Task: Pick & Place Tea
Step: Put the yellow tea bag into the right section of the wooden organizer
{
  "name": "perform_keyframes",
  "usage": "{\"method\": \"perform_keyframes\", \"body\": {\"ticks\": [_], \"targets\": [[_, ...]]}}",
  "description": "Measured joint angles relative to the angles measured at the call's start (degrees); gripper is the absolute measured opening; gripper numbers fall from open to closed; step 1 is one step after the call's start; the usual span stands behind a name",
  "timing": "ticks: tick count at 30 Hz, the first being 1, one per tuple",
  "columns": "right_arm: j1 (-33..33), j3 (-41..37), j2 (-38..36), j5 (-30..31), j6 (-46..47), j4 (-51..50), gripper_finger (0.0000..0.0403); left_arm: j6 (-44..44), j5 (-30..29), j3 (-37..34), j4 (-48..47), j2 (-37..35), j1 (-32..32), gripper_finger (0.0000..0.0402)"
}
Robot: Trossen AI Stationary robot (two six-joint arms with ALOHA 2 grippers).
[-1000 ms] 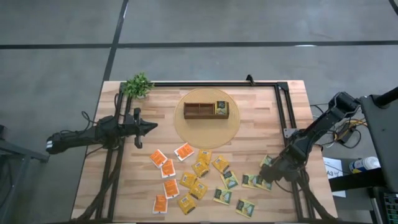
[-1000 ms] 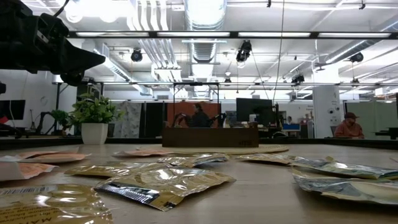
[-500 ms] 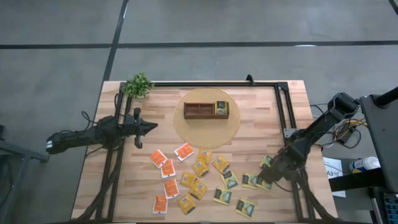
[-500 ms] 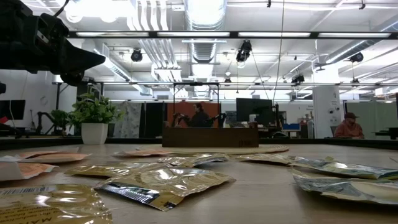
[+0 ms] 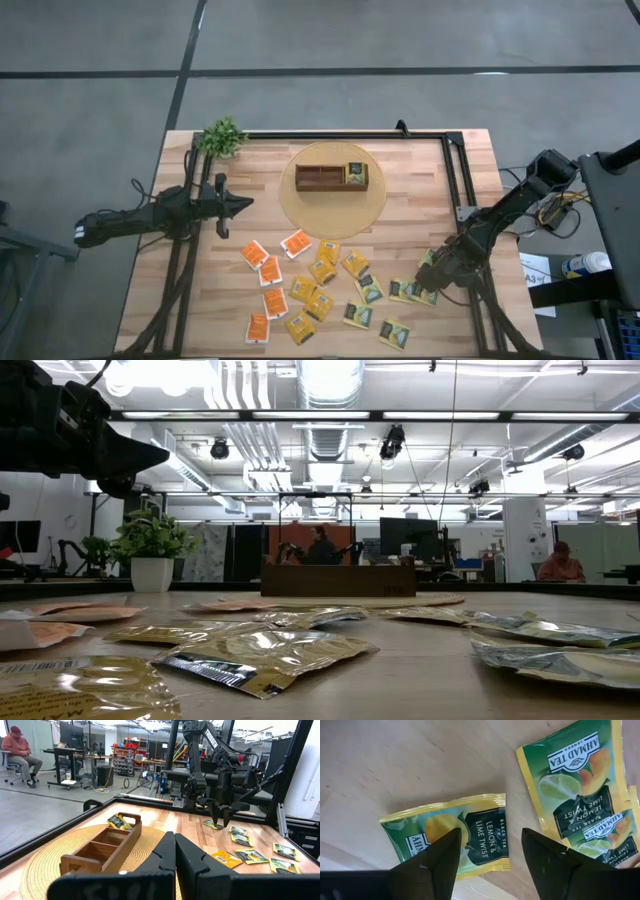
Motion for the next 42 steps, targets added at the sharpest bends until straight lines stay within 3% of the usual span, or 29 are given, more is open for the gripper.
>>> {"method": "perform_keyframes", "body": {"ticks": [8,18,22,27,37,42], "targets": [[0.0,-0.91,-0.04,0.02,-0.1,0.02,0.0194,-0.01,0.0,0.0,0.0,-0.01,0.02,0.0],[0.0,-2.11,-0.09,0.07,-0.12,-0.72,0.0095,-0.01,0.0,0.0,0.0,0.0,0.01,0.0],[-0.15,-1.42,0.01,0.24,-0.05,-0.38,0.0075,0.0,0.0,0.0,0.0,0.0,0.01,0.0],[-0.57,-0.11,0.21,0.18,2.06,-0.12,0.0093,-0.01,0.0,0.0,0.0,0.0,0.02,0.0],[-0.66,1.7,5.83,2.59,3.93,0.01,0.0176,-0.02,0.0,0.0,0.0,-0.02,0.02,0.0],[-0.66,3.42,8.18,2.69,3.77,-0.63,0.0191,-0.01,0.0,0.0,0.0,0.0,0.0,0.0]]}}
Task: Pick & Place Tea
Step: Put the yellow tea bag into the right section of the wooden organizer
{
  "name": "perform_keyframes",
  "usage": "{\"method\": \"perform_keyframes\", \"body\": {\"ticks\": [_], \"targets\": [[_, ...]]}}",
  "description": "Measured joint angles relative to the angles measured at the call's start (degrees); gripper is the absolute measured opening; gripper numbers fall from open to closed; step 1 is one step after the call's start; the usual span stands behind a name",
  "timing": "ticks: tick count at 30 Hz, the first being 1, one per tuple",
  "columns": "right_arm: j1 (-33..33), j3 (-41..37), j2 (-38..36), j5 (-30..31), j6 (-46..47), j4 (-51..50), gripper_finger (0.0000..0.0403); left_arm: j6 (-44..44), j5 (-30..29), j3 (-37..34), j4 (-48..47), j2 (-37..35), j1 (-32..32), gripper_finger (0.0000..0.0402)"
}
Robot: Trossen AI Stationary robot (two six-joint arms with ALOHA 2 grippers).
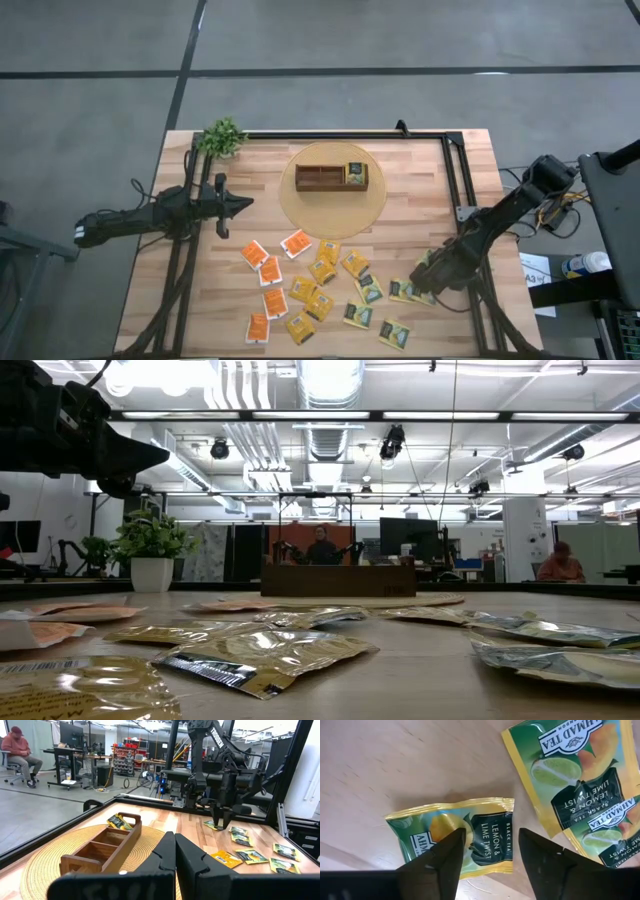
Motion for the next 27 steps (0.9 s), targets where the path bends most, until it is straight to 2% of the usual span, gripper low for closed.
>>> {"method": "perform_keyframes", "body": {"ticks": [11,27], "targets": [[0.0,1.02,3.89,0.11,-0.11,-0.33,0.0192,0.01,0.0,0.0,0.0,0.0,0.02,0.0],[-0.04,2.14,5.32,-0.21,-1.58,-1.24,0.0186,-0.01,0.0,0.0,0.0,0.0,0.01,0.0]]}}
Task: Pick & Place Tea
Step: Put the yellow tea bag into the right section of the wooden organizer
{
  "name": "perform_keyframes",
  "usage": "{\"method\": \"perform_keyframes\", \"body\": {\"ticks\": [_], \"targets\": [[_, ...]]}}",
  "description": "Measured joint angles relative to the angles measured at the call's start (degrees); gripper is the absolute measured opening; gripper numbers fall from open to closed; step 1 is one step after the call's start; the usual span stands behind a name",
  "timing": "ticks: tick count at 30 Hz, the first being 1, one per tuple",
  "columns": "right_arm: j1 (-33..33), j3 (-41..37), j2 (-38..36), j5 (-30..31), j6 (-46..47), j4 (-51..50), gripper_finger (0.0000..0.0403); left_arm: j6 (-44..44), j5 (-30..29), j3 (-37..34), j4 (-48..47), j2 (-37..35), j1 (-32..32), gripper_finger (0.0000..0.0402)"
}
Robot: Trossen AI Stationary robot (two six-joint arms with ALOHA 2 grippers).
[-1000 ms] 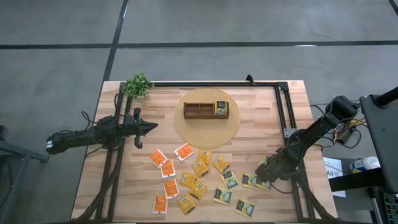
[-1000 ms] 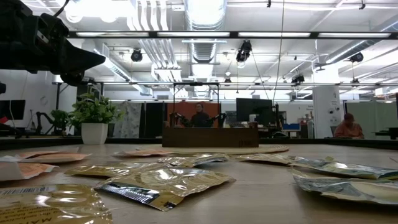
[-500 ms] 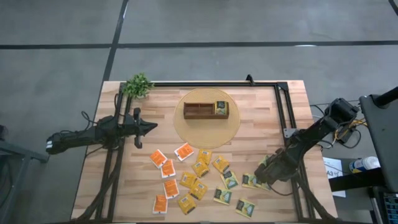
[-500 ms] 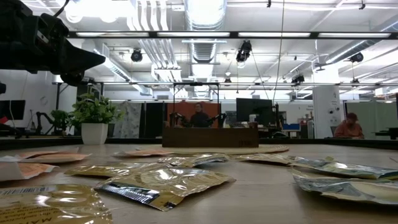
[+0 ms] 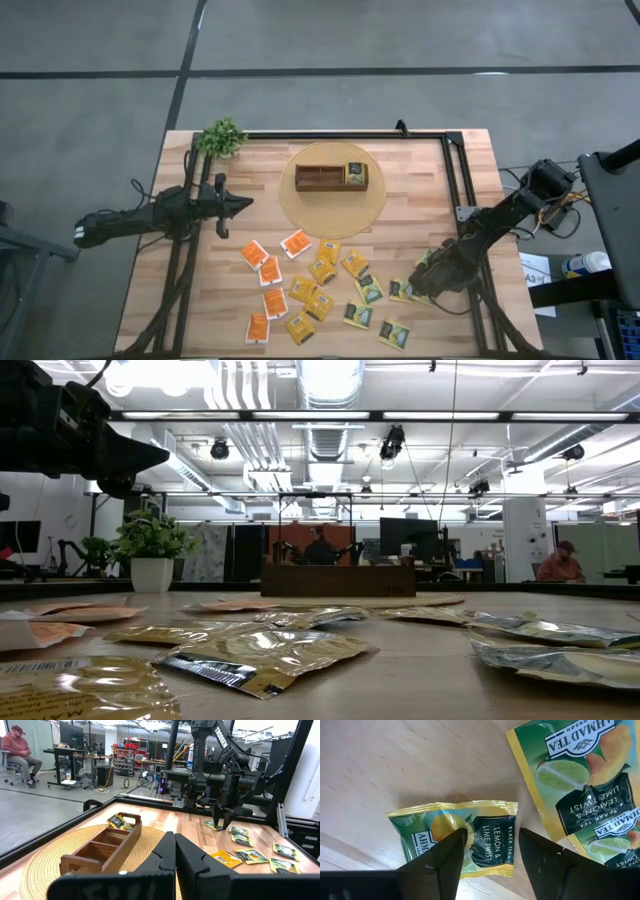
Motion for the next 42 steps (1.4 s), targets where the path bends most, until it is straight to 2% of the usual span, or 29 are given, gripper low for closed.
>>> {"method": "perform_keyframes", "body": {"ticks": [9,17,22,27,32,42], "targets": [[0.0,0.0,0.15,-0.25,-2.29,-0.42,0.0155,0.01,0.0,0.0,0.0,0.0,-0.01,0.0],[-0.02,0.0,0.22,0.84,-2.29,-0.05,0.0065,0.0,0.0,0.0,0.0,0.0,0.0,0.0],[-0.42,0.24,-0.22,4.72,-0.58,0.39,0.0015,0.0,0.0,0.0,0.0,0.0,0.0,0.0],[-2.37,2.34,-2.12,10.82,5.85,-0.64,0.0009,-0.01,0.0,0.0,0.01,0.0,-0.01,0.0],[-5.43,7.03,-3.84,20.86,15.06,-3.36,0.0008,0.01,0.0,0.0,0.0,0.0,-0.01,0.0],[-16.33,23.6,-5.03,30.89,37.06,-4.51,0.0008,-0.01,0.0,0.0,0.0,0.0,-0.01,0.0]]}}
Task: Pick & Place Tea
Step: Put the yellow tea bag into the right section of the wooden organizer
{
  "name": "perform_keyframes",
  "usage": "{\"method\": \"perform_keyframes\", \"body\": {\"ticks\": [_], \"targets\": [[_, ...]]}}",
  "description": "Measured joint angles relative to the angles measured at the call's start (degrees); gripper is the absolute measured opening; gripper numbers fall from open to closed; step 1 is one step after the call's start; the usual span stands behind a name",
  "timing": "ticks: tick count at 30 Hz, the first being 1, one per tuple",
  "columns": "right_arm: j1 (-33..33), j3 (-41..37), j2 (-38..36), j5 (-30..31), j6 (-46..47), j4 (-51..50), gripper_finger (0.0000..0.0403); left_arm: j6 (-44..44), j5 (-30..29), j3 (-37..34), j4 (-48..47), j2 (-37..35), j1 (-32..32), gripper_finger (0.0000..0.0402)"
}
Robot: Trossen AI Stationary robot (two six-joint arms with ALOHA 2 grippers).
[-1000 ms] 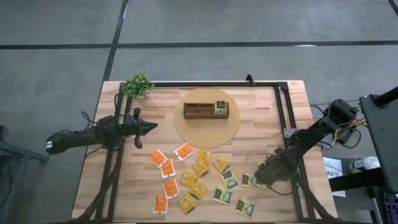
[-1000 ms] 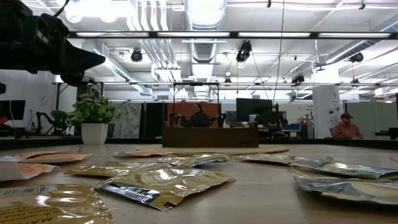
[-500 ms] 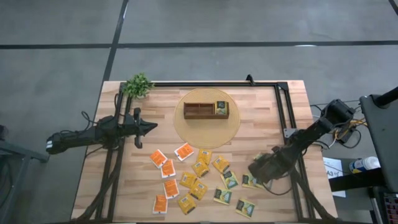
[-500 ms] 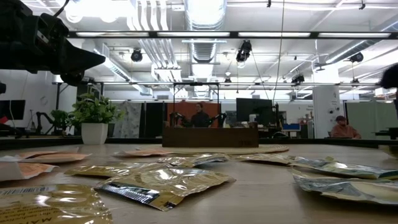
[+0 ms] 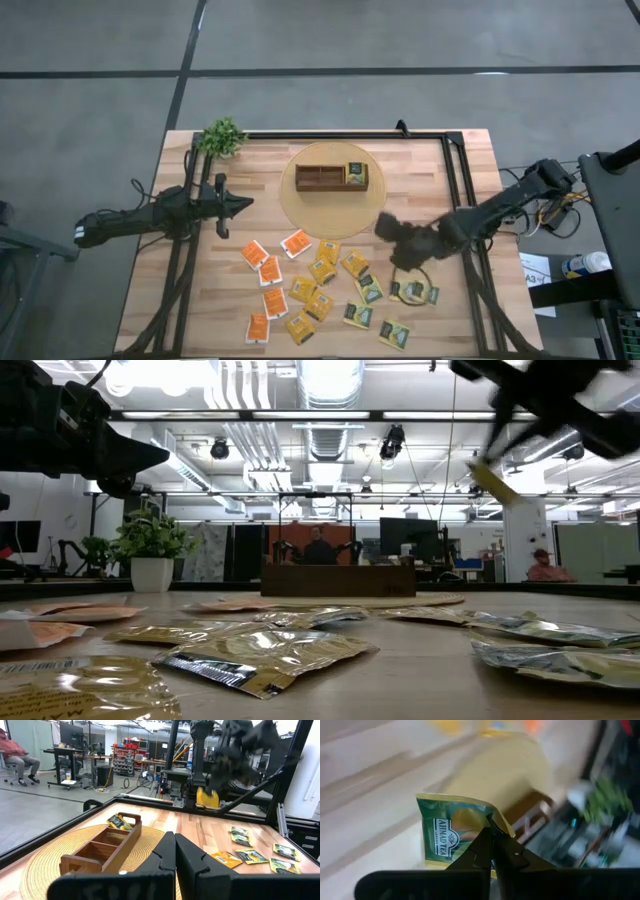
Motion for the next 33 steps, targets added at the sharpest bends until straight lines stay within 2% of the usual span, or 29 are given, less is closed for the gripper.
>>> {"method": "perform_keyframes", "body": {"ticks": [5,12,24,30,33], "targets": [[-7.5,9.97,-0.13,0.2,9.6,-0.25,0.0008,0.02,0.0,0.0,0.0,-0.02,0.0,0.0],[-18.11,19.28,0.21,1.1,16.08,-0.23,0.0008,0.02,0.0,0.0,0.0,-0.02,0.02,0.0],[-33.89,20.22,7.78,1.09,23.71,0.59,0.0008,0.02,0.0,0.0,0.0,-0.02,0.01,0.0],[-36.55,20.49,13.2,1.3,28.26,0.67,0.0008,0.01,0.0,0.0,0.0,-0.02,0.01,0.0],[-36.42,20.16,16.07,4.24,28.69,2.24,0.0008,0.0,0.0,0.0,0.0,-0.02,0.0,0.0]]}}
